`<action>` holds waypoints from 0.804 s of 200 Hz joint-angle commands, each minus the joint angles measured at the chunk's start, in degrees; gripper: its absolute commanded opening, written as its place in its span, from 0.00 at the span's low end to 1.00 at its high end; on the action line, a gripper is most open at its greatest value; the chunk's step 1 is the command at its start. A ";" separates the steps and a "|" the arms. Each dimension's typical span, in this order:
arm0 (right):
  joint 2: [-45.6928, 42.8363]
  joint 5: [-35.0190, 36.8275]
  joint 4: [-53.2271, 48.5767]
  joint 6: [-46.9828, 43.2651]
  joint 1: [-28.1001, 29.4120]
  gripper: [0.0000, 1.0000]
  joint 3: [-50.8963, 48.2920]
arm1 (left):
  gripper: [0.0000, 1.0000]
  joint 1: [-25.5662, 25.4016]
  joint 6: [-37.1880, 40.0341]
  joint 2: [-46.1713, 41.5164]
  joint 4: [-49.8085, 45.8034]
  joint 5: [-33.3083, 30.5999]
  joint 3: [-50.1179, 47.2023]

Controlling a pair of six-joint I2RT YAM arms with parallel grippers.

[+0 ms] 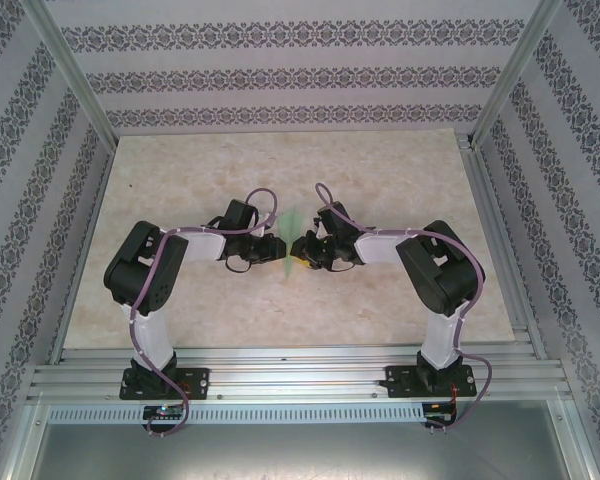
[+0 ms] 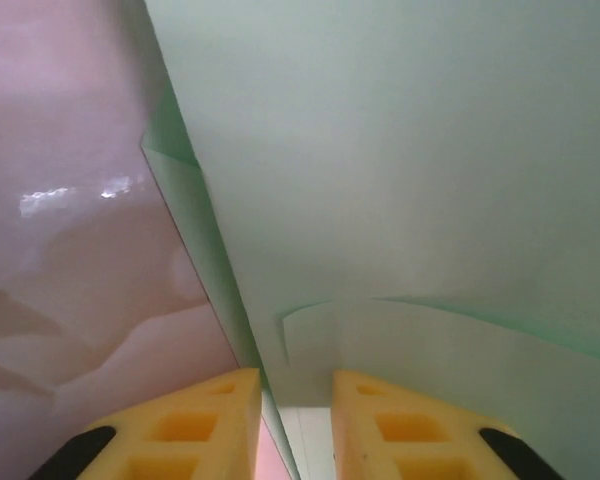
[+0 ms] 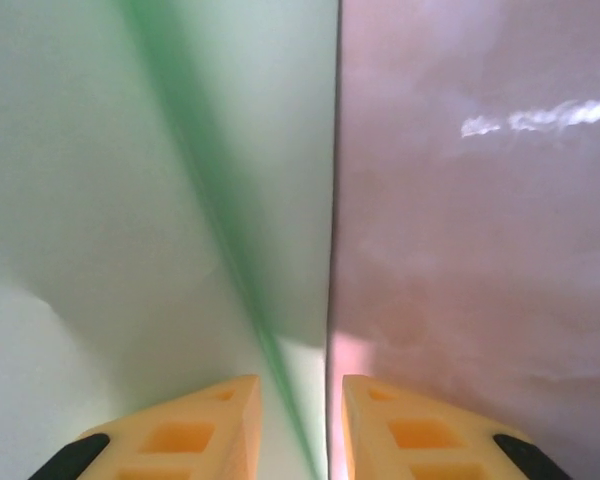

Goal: Fold a paper plane with a square sheet of paper (fold left side to right side)
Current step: Fold the wing for the fifth time at the center of the table.

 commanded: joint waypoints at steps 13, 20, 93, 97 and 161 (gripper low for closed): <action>-0.86 1.33 0.44 -0.70 0.15 0.28 0.42 | 0.30 -0.69 1.15 4.84 1.25 -3.33 0.42; -1.13 1.33 0.43 -0.79 -0.01 0.29 0.11 | 0.30 -0.69 1.24 4.90 1.09 -3.42 0.49; -3.15 1.01 0.43 -0.78 -0.05 0.29 0.17 | 0.22 -0.78 1.36 5.71 0.59 -4.00 0.55; -3.16 1.06 0.39 -0.88 -0.05 0.29 0.18 | 0.20 -0.79 1.35 5.76 0.56 -3.99 0.57; 0.36 1.55 -0.40 -1.26 0.23 0.29 1.23 | 0.14 -0.66 1.19 5.59 0.56 -4.13 0.55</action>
